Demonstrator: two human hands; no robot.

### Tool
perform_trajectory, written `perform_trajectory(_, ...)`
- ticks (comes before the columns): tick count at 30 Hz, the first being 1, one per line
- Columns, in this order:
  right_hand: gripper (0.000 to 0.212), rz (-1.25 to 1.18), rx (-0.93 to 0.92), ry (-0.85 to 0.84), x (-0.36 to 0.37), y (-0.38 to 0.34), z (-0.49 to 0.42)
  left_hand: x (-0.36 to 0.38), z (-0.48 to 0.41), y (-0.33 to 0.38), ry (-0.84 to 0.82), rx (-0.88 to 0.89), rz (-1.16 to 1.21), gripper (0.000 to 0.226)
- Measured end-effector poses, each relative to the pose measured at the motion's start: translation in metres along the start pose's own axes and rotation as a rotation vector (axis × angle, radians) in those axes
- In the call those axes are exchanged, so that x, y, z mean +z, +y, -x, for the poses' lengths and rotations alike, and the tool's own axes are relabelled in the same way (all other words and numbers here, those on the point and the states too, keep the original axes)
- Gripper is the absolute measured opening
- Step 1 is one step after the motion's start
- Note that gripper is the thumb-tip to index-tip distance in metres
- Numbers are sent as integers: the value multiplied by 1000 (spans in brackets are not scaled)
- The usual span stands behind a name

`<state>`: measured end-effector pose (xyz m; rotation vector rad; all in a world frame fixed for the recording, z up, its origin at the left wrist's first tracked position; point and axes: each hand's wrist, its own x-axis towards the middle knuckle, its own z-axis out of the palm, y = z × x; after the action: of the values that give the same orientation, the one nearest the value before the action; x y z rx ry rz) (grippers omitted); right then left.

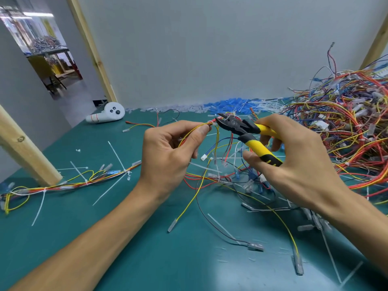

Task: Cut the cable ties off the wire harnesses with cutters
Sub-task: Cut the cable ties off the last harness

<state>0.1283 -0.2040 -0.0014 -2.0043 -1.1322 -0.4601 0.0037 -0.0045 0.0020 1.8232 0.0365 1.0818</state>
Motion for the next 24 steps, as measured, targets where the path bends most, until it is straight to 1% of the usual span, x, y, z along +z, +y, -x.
perform_trajectory(6, 38, 66, -22, -32, 1, -1, 0, 2, 2, 2, -30, 14, 2, 11)
perform_trajectory(15, 33, 10, -45, -30, -2, -3, 0, 2, 1, 2, -158, -80, 111, 15)
perform_trajectory(18, 34, 22, -53, -23, -5, -3, -2, 1, 0, 3, -168, -123, 156, 16)
perform_trajectory(21, 39, 31, -56, -9, -8, -2, -3, -1, -1, 5, -170, -152, 175, 17)
perform_trajectory(24, 40, 31, -61, -6, -8, 0, -3, 0, -1, 4, -161, -144, 162, 18)
